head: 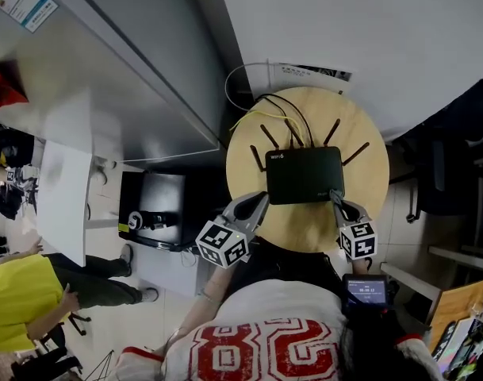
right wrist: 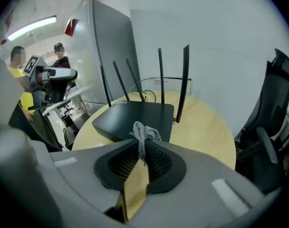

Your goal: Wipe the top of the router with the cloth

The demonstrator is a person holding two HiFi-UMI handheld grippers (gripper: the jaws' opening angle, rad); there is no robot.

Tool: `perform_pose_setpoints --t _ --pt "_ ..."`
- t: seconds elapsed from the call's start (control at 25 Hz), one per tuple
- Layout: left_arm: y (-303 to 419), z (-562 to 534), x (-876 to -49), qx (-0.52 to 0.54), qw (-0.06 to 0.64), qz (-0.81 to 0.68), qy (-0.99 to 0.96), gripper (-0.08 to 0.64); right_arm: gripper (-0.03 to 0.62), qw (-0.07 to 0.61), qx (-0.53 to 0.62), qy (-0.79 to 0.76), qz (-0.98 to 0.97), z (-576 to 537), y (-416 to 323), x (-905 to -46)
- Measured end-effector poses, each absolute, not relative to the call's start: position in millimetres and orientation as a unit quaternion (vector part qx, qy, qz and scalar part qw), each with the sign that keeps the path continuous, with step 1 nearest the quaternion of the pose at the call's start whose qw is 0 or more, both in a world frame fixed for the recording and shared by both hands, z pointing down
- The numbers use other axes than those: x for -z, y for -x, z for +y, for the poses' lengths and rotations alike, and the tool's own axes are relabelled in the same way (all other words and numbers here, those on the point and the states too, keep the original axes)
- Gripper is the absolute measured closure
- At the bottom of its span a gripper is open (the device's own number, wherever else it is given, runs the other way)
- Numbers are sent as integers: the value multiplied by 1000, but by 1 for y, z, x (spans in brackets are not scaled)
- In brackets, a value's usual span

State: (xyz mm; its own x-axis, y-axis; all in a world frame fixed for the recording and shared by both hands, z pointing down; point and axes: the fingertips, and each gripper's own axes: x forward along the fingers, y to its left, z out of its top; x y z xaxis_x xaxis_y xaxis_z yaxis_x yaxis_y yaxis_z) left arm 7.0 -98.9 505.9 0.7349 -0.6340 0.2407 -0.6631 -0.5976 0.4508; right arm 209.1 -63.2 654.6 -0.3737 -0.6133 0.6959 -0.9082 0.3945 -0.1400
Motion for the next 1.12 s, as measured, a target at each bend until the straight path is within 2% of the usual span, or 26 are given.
perform_pose_setpoints --t 0.12,0.6,1.12 --pt "-1 -98 -506 -28 261 -370 -891 560 557 270 -253 -504 -780 -84 -227 -651" --pt "24 -90 -504 -29 257 -406 -877 560 557 296 -253 -511 -766 -151 -262 -671" --pt "11 -83 -507 -31 264 -387 -883 560 557 282 -291 -510 -759 -101 -257 -680"
